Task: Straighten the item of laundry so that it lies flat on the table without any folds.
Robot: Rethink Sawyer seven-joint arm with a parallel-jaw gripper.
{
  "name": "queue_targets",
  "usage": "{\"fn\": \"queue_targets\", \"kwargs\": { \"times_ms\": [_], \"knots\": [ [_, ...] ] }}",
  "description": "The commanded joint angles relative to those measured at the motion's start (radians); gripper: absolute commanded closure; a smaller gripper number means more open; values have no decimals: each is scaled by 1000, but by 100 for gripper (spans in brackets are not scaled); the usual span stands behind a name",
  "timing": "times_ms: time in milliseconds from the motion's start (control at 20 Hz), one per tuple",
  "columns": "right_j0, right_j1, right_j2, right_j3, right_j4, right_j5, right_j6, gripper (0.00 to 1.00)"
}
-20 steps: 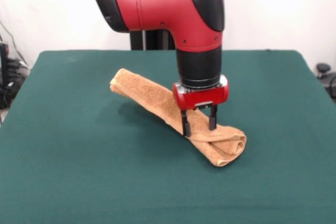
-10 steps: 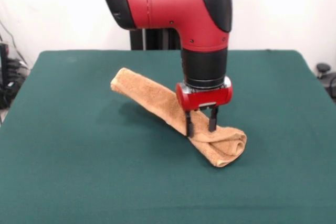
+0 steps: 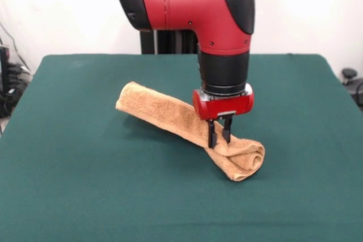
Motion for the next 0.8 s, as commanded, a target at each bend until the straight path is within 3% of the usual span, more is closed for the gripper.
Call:
{"fn": "queue_targets", "kwargs": {
  "times_ms": [50, 400, 800],
  "knots": [
    [45, 227, 32, -40, -19, -163, 160, 100],
    [70, 197, 11, -27, 12, -111, 180, 100],
    [76, 83, 14, 40, 106, 137, 168, 100]
  ]
}}
